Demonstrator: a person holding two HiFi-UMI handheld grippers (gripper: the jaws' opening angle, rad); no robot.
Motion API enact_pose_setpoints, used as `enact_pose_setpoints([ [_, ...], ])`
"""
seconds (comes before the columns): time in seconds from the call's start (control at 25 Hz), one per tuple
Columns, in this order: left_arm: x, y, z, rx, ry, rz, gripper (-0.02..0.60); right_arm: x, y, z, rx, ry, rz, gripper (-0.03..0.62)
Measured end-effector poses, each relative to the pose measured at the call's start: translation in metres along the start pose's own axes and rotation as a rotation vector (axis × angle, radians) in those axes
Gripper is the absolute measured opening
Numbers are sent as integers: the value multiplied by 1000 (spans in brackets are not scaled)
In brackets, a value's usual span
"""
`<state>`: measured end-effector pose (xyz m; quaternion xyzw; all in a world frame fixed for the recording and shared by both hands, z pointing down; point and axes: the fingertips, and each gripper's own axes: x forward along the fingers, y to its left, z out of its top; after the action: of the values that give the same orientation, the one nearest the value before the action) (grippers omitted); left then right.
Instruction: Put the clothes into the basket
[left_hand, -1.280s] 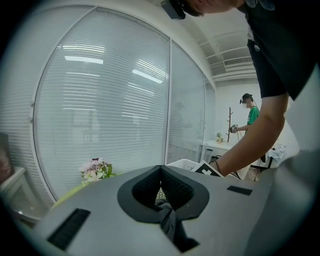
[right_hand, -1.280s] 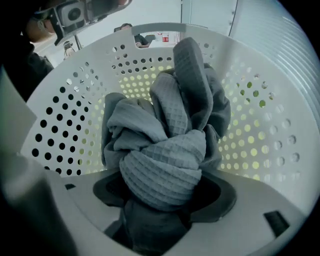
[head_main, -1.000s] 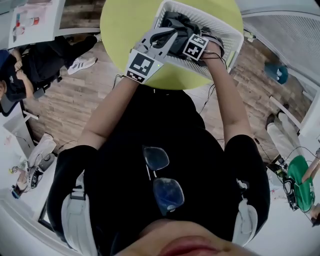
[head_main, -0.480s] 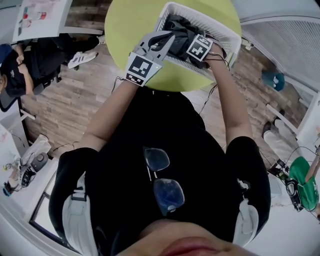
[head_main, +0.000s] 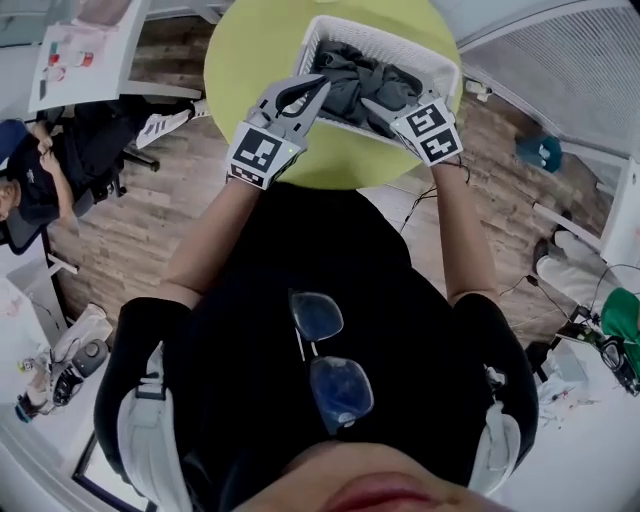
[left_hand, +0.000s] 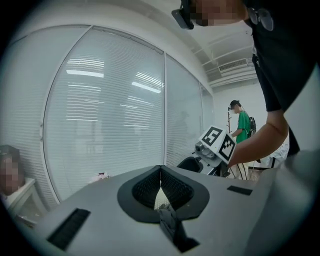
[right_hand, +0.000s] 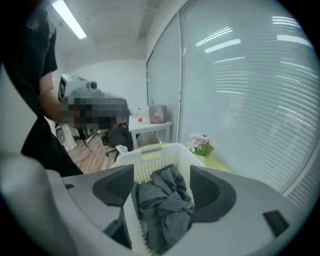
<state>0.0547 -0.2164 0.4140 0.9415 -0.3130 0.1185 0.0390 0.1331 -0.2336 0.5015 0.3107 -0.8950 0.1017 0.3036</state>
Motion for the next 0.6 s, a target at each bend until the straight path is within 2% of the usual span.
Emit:
enact_pose_setpoints([
  [0.16,-6,-13,15,6,-36,-81,11,-51,18,32,85,-217,-67,275],
  [0.24,-8,-22,24,11,-64,-127,11,-73,29,46,112,-309,-117,193],
  [0.32,-10,-31,33,14,-87,-174,11,-92,37,59,134,-393,-176,84],
  [0.36,-11,-36,37,15,-92,-198,11,-100,40,64,145,-425,-201,55],
  [0.6,-18,-56,44,24,-126,-315,11,-120,59,83,203,-524,-280,26],
])
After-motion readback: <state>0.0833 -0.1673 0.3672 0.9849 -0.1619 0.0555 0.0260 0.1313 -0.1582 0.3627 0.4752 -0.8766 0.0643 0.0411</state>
